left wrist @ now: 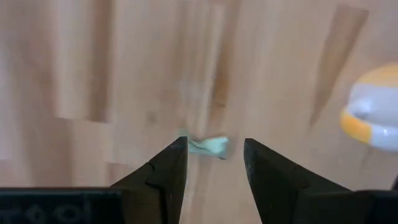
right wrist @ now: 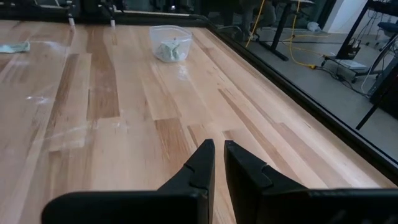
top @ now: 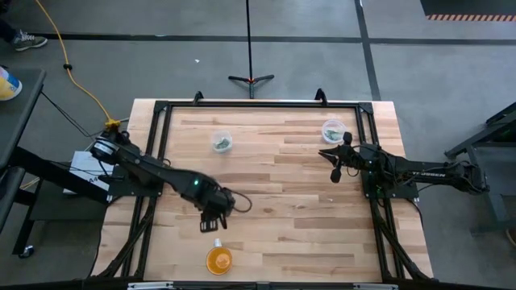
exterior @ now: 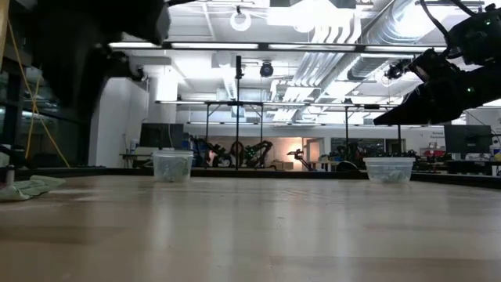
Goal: Pick and place items into bin
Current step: Put the stevia packet into the left transparent bin
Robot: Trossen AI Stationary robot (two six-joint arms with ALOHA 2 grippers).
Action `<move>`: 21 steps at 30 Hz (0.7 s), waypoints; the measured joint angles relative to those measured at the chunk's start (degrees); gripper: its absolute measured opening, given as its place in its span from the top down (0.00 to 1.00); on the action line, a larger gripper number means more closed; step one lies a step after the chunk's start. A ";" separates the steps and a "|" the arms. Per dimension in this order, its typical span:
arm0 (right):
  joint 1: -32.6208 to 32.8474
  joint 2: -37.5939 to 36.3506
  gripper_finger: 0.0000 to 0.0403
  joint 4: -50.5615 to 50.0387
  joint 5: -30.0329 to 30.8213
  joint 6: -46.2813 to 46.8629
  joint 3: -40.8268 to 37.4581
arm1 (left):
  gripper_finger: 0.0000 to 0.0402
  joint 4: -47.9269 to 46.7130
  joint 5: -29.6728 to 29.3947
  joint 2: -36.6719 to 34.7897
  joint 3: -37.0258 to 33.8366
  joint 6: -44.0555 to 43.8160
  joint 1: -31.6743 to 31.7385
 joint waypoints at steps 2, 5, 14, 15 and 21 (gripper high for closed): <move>0.02 0.00 0.93 -0.02 0.04 0.67 0.00 | 0.52 1.97 1.43 0.00 -1.98 -1.55 -0.77; 0.00 0.00 0.93 -0.02 0.09 1.04 0.01 | 0.52 2.25 1.26 0.00 -4.75 -4.32 -0.77; 0.02 0.00 0.93 0.51 0.10 1.06 0.00 | 0.52 10.97 2.82 0.00 -11.83 -5.89 -0.74; 0.00 0.00 0.93 0.54 0.09 1.06 0.00 | 0.52 11.32 2.76 0.00 -12.56 -6.04 -0.74; 0.02 0.00 0.93 0.92 0.09 1.08 0.02 | 0.52 13.51 2.58 0.00 -16.22 -7.89 -0.77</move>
